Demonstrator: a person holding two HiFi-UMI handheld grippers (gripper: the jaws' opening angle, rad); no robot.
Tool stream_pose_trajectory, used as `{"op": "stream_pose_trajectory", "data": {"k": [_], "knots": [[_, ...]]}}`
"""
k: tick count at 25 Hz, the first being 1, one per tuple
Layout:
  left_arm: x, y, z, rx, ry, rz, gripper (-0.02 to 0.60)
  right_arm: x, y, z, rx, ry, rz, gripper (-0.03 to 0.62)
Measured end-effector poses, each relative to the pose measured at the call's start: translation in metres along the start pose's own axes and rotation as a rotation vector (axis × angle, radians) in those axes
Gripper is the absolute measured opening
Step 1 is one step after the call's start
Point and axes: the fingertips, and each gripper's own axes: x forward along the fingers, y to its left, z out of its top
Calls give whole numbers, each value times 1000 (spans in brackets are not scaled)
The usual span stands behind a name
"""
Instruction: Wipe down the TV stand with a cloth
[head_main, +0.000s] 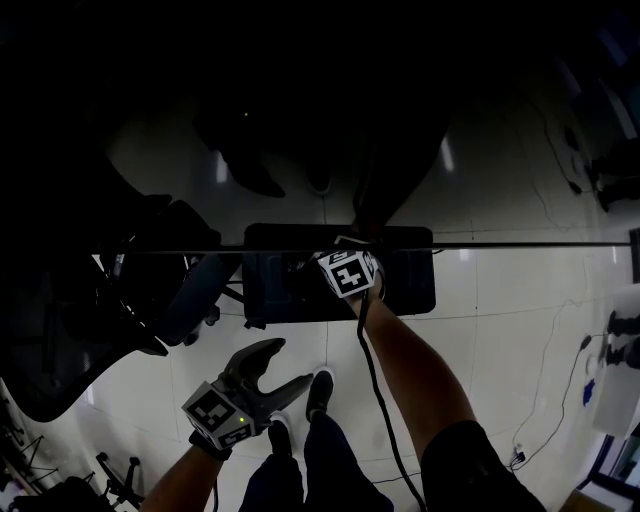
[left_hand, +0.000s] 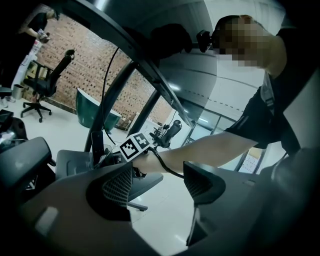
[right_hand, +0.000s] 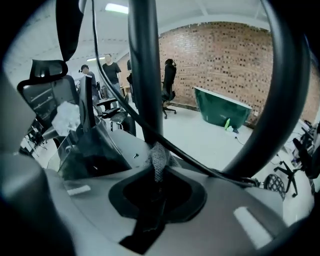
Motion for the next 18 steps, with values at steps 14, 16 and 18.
{"op": "stream_pose_trajectory", "data": {"k": [14,16,18], "knots": [[28,-9,-3,24,42,-77,327,-60,-112,-58,36,3,-160,44],[30,-11,-3,29,52,-86,328,-72,-135,-70,56,22,-198,44],[32,-12,-1,29,52,-88,328,-84,-158,-82,77,41,-235,44]]}}
